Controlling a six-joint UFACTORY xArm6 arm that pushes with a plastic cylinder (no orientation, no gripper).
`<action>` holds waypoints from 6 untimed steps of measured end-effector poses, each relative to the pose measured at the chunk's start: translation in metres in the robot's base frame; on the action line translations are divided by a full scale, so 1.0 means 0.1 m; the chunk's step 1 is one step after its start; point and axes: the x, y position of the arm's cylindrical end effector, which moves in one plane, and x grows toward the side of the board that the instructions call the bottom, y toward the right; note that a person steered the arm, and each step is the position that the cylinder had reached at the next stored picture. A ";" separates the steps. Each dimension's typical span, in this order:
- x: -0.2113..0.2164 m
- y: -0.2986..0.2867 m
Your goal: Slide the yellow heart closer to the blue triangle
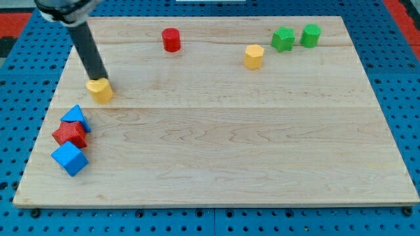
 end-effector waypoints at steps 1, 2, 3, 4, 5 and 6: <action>0.13 0.46; 0.32 -0.01; -0.15 -0.05; -0.26 -0.46; 0.17 -0.68; 0.15 -0.38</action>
